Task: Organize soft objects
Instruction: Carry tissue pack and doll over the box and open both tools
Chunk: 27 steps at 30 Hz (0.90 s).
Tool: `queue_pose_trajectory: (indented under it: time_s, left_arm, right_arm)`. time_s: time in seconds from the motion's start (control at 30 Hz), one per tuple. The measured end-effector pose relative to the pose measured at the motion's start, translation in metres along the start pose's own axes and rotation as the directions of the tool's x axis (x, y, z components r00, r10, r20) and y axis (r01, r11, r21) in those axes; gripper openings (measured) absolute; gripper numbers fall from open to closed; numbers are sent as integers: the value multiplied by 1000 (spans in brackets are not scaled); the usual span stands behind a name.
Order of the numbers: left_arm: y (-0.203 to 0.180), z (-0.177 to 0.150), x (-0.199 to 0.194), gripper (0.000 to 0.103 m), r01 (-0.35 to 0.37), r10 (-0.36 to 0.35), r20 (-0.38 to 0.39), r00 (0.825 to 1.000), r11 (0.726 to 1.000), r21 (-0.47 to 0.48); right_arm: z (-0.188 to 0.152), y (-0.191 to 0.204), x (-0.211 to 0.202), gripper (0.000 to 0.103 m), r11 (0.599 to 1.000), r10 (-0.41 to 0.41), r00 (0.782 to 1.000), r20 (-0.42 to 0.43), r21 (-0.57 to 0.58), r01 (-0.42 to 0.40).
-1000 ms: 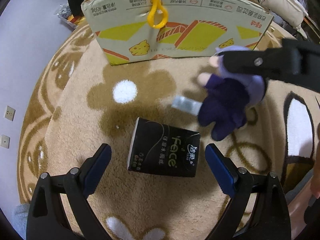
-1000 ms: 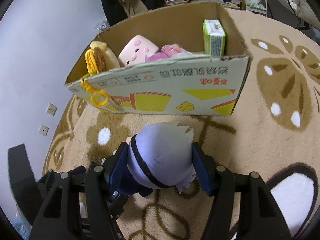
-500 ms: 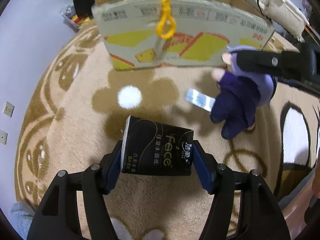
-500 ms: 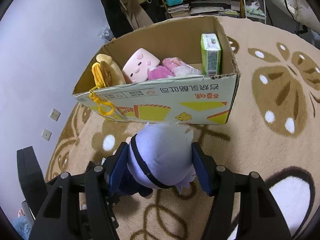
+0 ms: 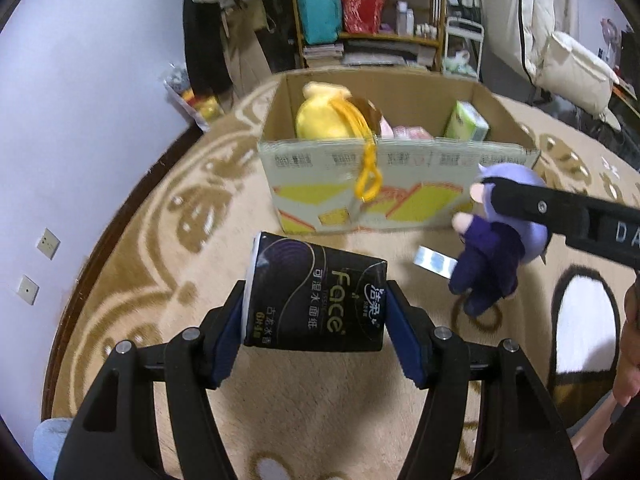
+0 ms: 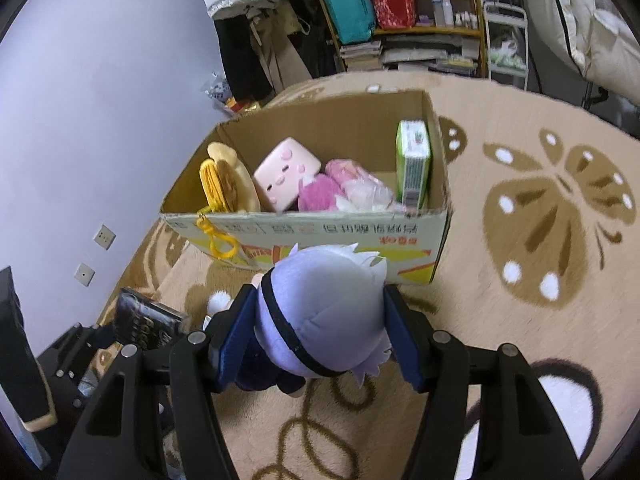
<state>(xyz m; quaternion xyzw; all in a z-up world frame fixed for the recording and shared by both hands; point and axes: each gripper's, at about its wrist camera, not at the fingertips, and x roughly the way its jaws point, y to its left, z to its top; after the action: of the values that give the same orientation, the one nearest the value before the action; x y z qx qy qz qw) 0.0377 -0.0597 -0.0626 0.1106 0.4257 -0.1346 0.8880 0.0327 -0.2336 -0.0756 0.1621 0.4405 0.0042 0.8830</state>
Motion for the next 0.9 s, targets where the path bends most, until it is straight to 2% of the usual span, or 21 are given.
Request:
queue_pose_trajectory:
  time_s: [0.27,0.43,0.63,0.9]
  left_arm:
    - [6,26,-14,64,-51,51,117,992,999,-10]
    - [11,44,-22,64,-73,76,176,982,997,-25]
    - [17,66,-33,64,-91,96,242,966,995,-35]
    - [14,101,-29,64,-117,114,307,945,993,-8]
  right_arm:
    - [12,8,-26,66,997,-38,994,99,-64,44]
    - [22,6,-39,66,998,-27,990,137,-55,35]
    - [35,6,-44,66,995,-51,984,169,-71,64]
    - [59,8,-39,66,988,-84,976,203,-110,108]
